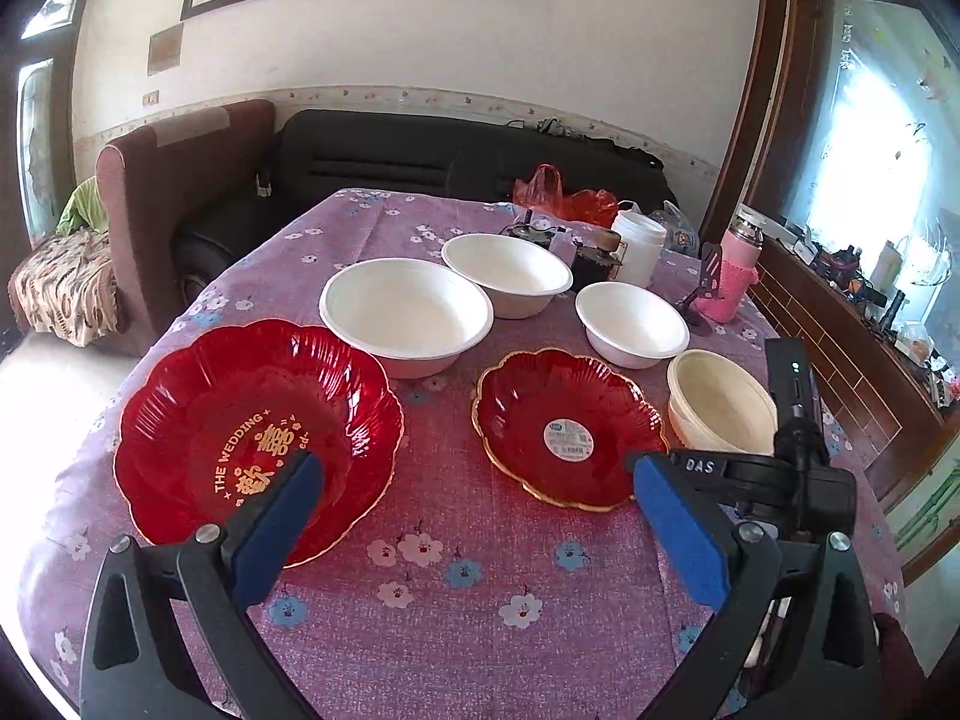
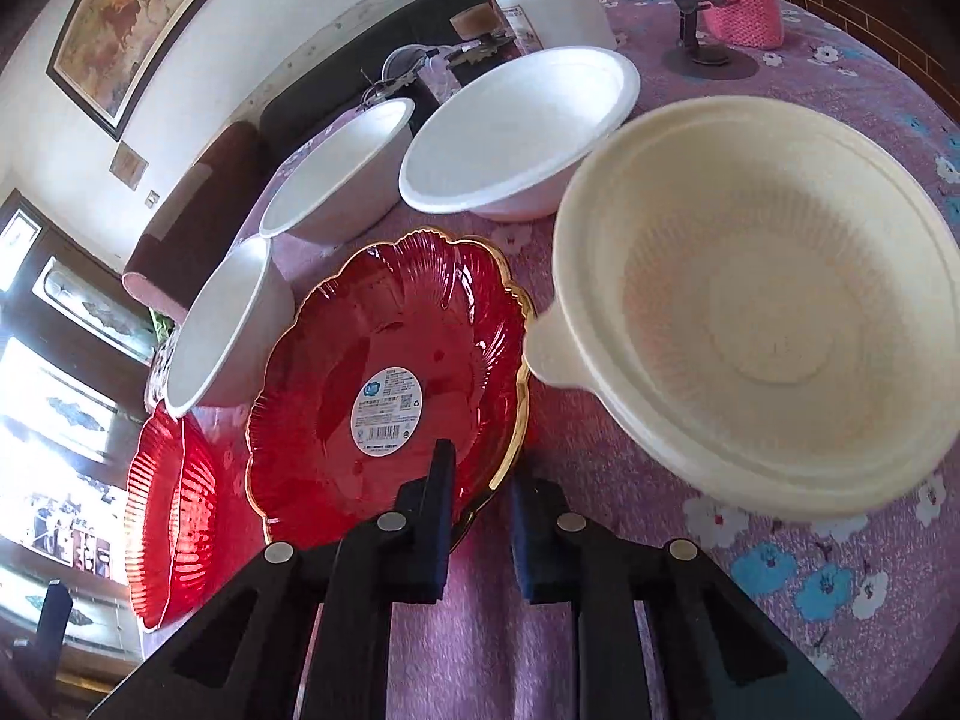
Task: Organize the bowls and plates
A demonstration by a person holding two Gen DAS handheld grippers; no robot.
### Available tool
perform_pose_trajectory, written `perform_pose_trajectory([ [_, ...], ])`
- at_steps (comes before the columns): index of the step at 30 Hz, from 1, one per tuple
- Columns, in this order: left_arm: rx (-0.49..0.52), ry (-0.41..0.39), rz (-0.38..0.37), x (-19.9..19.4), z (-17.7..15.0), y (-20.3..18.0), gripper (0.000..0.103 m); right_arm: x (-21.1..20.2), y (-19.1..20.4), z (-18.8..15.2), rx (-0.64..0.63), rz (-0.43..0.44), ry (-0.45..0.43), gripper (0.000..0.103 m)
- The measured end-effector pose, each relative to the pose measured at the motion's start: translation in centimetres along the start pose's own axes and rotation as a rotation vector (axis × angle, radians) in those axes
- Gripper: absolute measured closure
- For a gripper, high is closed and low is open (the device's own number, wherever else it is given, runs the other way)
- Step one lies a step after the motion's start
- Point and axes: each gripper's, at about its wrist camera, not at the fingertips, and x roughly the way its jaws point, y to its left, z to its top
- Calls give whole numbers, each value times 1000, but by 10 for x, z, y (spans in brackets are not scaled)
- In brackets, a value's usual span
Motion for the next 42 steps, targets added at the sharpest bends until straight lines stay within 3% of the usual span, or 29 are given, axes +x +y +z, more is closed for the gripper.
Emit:
perform_pose_trajectory([
  [3,10,6,-4,5,-2,-5,0,-10,-3,-15,-50,19,41,85],
  [5,9,17,-13,10,-2,-9,0,-15,-1,-22,-102,32,21,82],
  [7,9,28,-25,16,0,-13,0,-18,0,-25,-140,27,-32,62],
  [8,15,38,-29,20,1,-16,0,-20,0,-25,-158,5,-74,46],
  [9,23,46,-33,24,3,-19,0,-20,0,-25,-169,-4,-106,44],
  [17,13,162,-176,77,33,-34,2,-29,-16,-25,-134,18,-185,44],
  [18,5,179,-193,87,37,-34,4,-30,-15,-25,-132,19,-183,44],
  [20,-10,223,-228,103,42,-34,22,-28,-14,-24,-135,19,-185,44],
  [22,-28,278,-254,120,43,-33,32,-28,-13,-25,-141,23,-185,44],
  [30,-10,299,-144,148,46,-29,33,-25,-12,-23,-144,42,-163,44],
  [42,12,394,-131,177,30,-38,33,-20,-11,-22,-152,51,-143,46],
])
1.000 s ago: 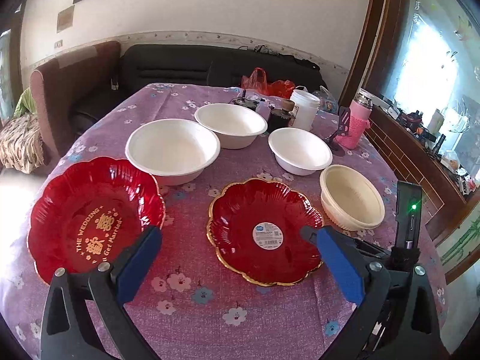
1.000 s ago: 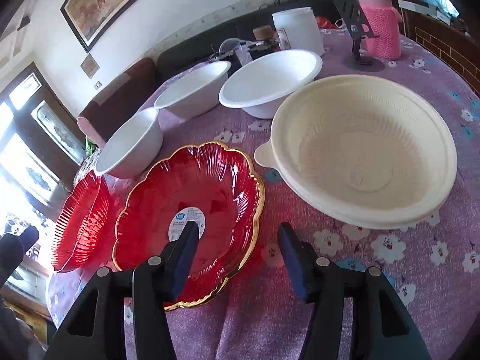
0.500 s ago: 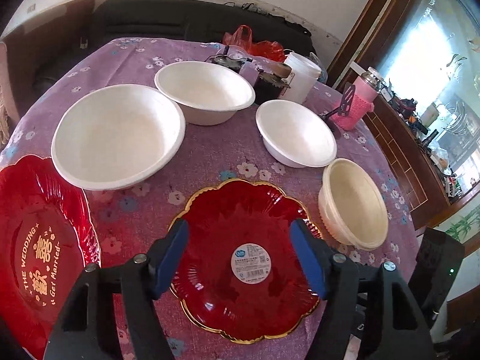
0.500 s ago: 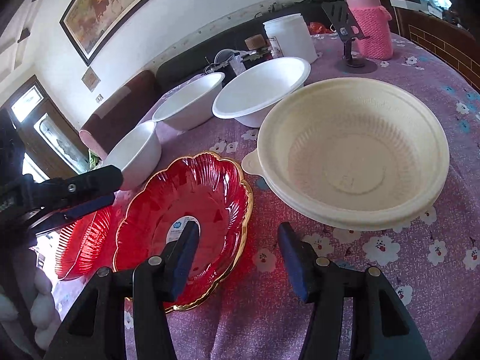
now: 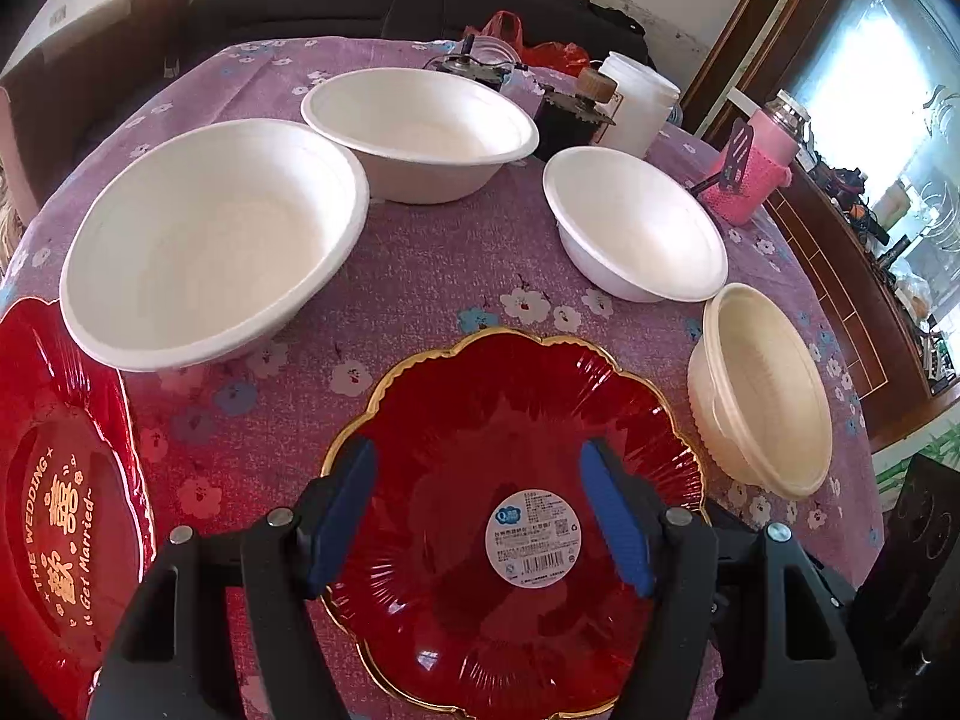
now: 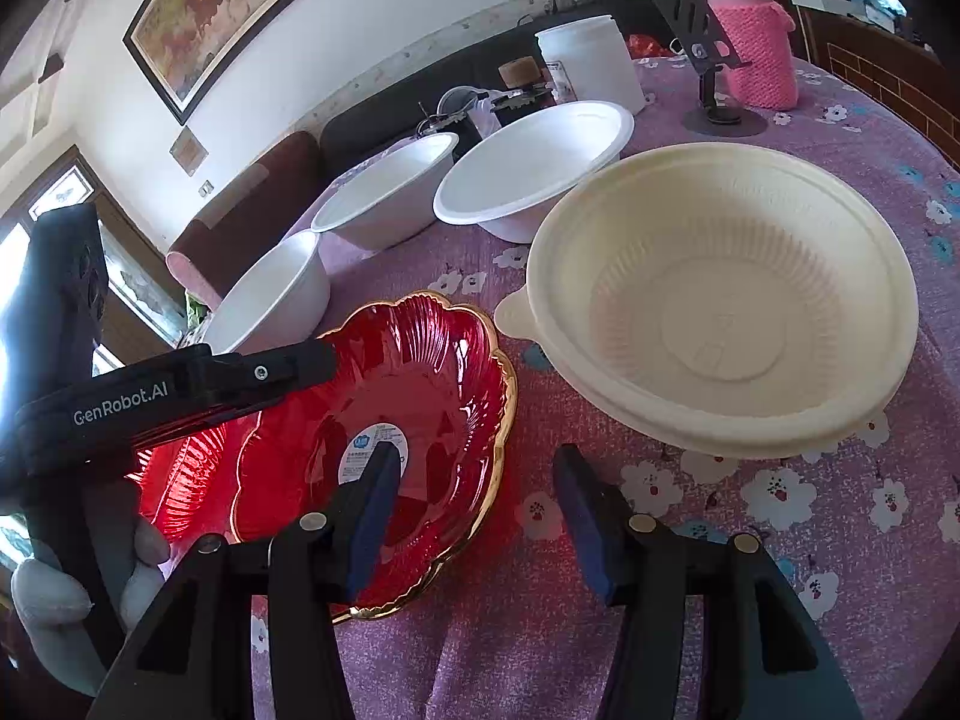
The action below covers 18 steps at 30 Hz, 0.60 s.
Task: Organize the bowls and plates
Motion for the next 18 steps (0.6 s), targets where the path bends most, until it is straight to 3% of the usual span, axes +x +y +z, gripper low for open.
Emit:
perform_pose_trajectory([
  [4,19,31,-18,9,-6,-7,36,2,2,0,-12,6,8,46],
  [6,31,42,-20,12,-9,-11,50,3,3,0,-17,7,10,46],
  [7,43,36,-9,12,-11,-14,61,3,3,-1,-19,8,11,46],
  [8,52,40,-12,13,-12,-17,79,3,4,-1,-19,10,13,48],
  [10,64,69,-49,15,-16,-22,100,4,3,0,-17,11,17,50],
  [12,82,62,-39,12,-17,-27,100,5,3,0,-16,8,19,58],
  [15,92,-27,-46,-15,-9,-25,96,5,2,-1,-12,9,21,60],
  [16,88,-54,-44,-24,-5,-21,83,5,2,-1,-11,9,21,60],
  [17,78,-79,-33,-33,1,-15,61,5,2,-1,-11,9,21,60],
  [18,60,-104,-20,-39,6,-8,50,5,2,-1,-12,8,21,60],
])
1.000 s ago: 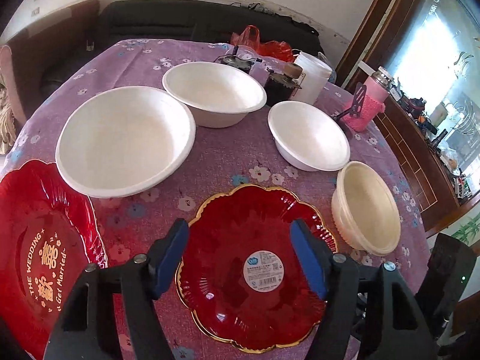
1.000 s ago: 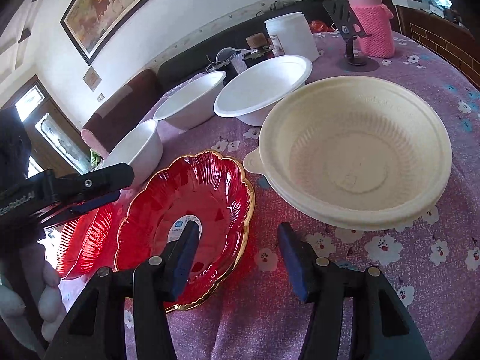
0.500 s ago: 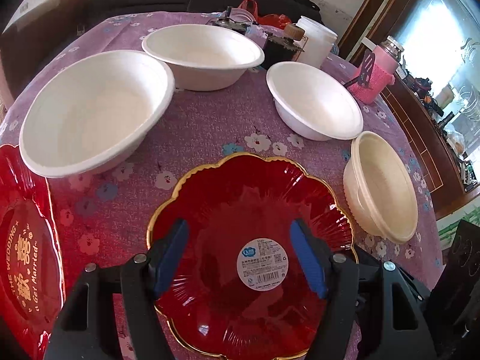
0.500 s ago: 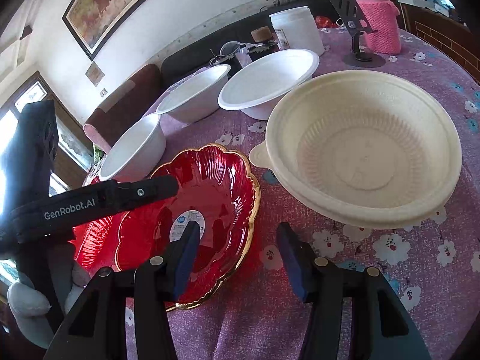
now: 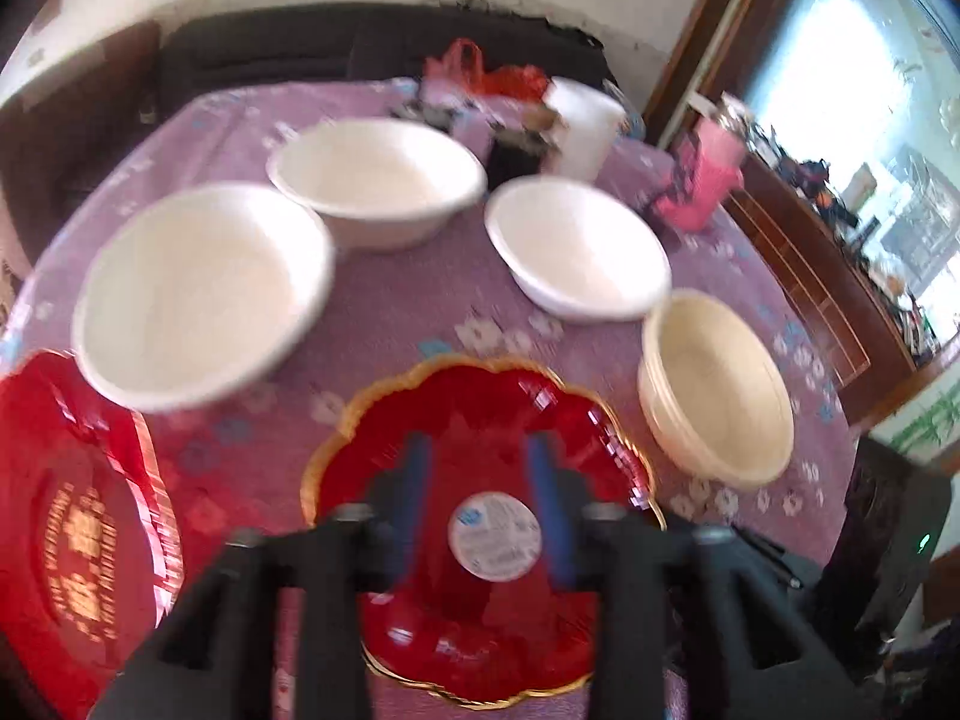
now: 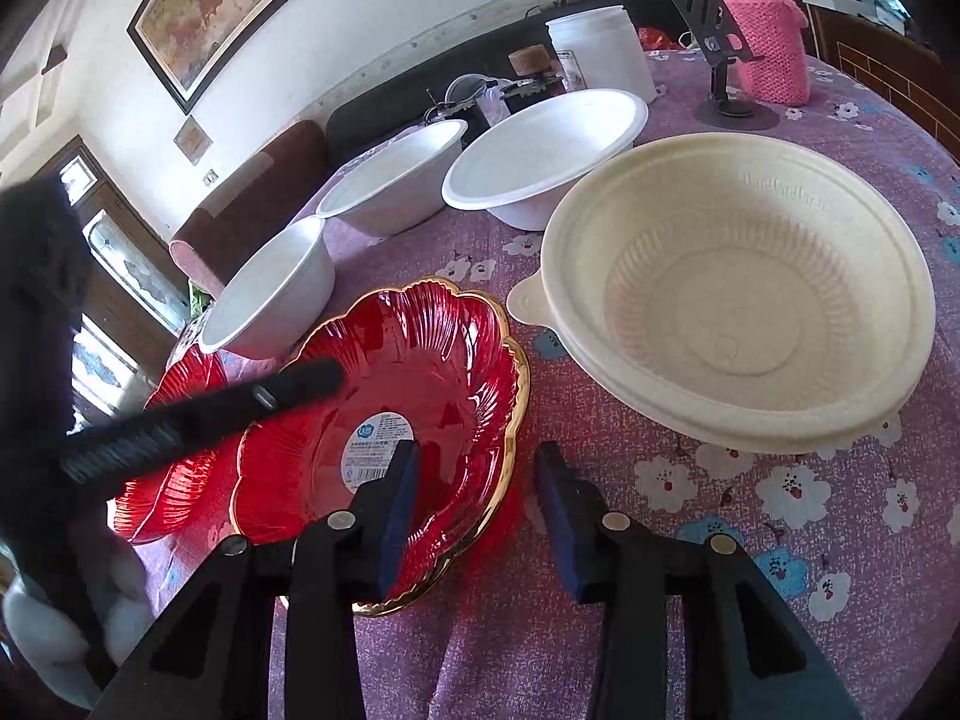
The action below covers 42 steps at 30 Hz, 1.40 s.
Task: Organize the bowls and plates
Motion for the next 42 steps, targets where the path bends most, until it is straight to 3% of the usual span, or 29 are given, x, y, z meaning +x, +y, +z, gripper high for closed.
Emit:
perform_pose_trajectory([
  [1,-18,-14,12,-3,3,6,40,0,0,0,-1,-1,1,60],
  [9,-93,113,26,34,2,34,40,0,-2,1,10,8,-1,60],
  [20,14,143,80,46,-1,15,40,2,-1,0,11,33,7,60],
  [23,14,215,61,59,-7,12,40,2,2,0,0,34,13,59],
  [27,41,186,116,55,-13,3,43,1,0,-1,10,29,6,60],
  [32,-45,157,108,44,-16,18,67,-2,-14,0,80,22,1,82],
  [42,-149,57,-3,0,-30,27,68,-18,-17,3,113,116,-61,84],
])
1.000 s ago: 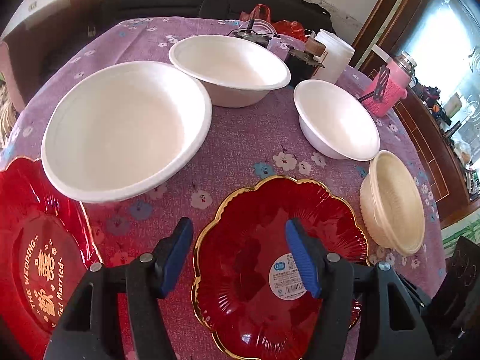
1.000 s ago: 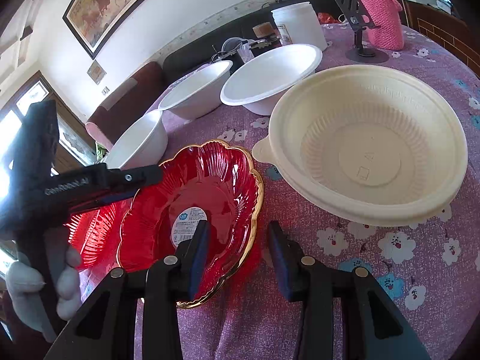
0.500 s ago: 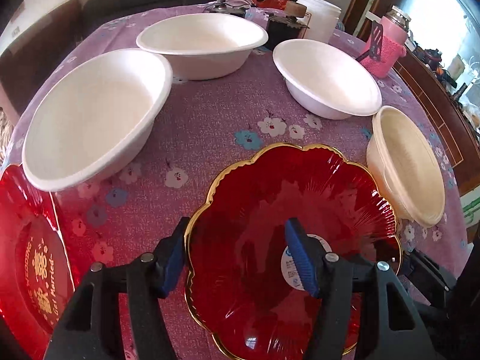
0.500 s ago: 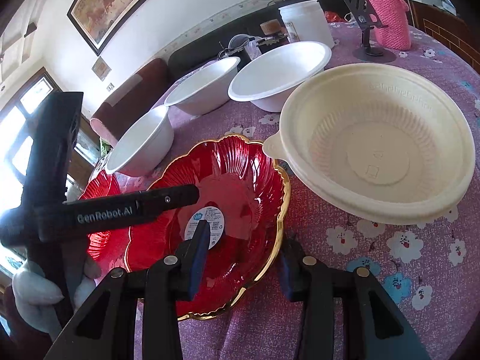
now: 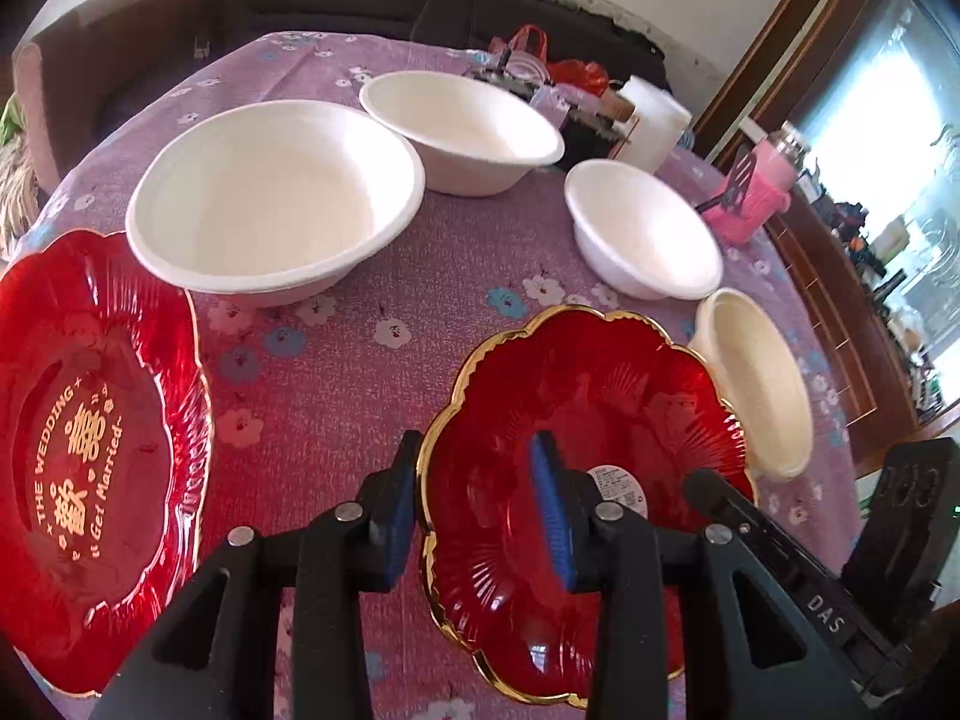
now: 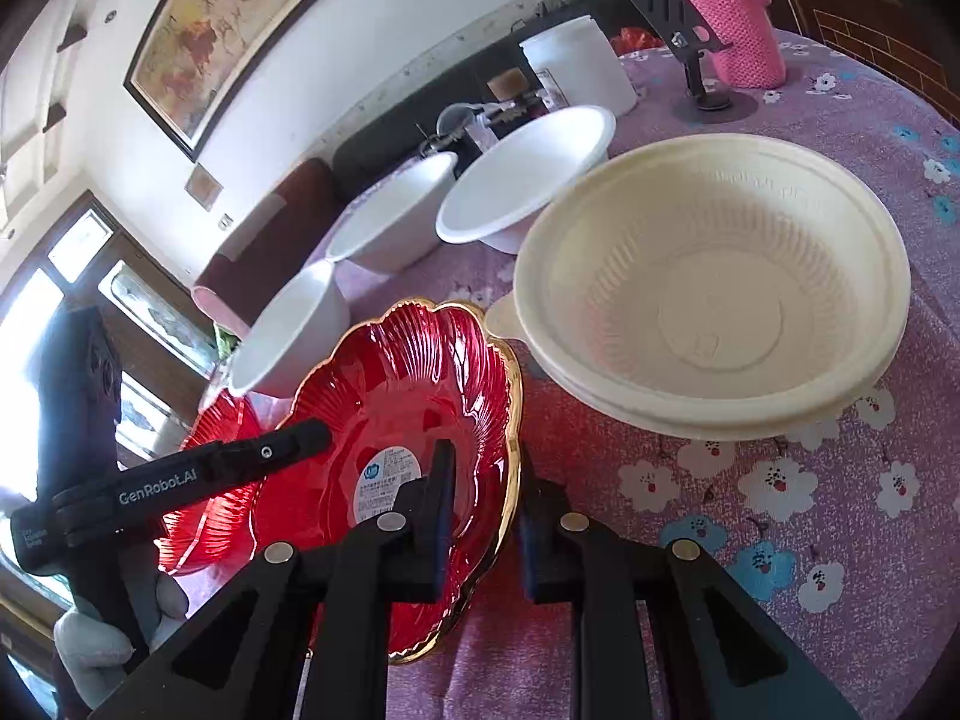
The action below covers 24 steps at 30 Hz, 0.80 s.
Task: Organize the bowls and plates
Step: 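Carry the red plate onto the large red wedding plate and lower it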
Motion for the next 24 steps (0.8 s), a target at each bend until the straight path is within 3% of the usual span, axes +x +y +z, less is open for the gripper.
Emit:
perform_pose_trajectory([
  [11,-48,-70,-30,-23,0,4,68,-11,13,-1,27,45,-21,84],
  [24,-205,-228,-92,-96,4,79,68,-1,98,10,-57,134,20,85],
])
